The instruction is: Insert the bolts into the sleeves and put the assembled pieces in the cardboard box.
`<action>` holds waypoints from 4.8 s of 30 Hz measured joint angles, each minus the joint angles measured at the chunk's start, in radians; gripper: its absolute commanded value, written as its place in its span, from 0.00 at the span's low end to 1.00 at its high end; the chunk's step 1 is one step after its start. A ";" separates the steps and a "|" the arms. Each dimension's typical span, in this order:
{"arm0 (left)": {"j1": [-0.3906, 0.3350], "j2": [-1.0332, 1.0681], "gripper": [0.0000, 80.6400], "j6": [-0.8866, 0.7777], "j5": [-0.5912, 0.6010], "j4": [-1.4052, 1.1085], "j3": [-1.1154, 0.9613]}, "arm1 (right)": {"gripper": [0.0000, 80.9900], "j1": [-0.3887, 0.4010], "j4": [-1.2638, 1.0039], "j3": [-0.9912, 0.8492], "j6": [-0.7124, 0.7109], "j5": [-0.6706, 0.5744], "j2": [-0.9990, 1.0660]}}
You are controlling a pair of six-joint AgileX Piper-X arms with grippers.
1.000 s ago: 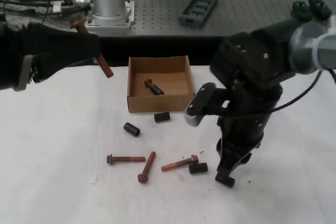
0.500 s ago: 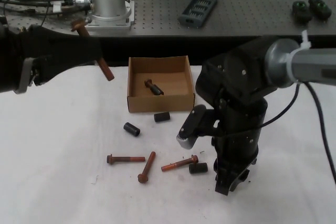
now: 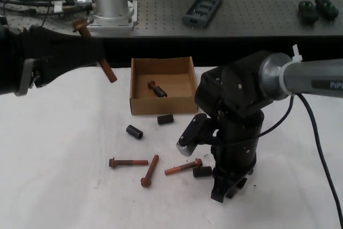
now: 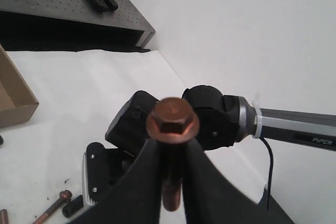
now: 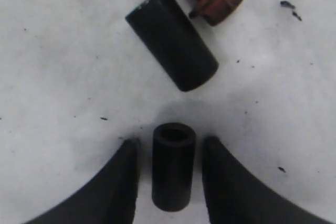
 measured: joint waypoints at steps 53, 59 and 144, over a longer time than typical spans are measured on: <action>-0.199 0.527 0.01 0.394 -0.007 -0.437 0.000 | 0.06 -0.083 -1.379 0.666 0.405 -0.862 -0.358; -0.194 0.527 0.01 0.433 -0.014 -0.348 0.000 | 0.06 -0.083 -1.395 0.666 0.411 -0.864 -0.358; -0.260 0.360 0.01 0.257 -0.224 -0.592 0.244 | 0.06 -0.057 -1.492 0.724 0.338 -0.906 -0.324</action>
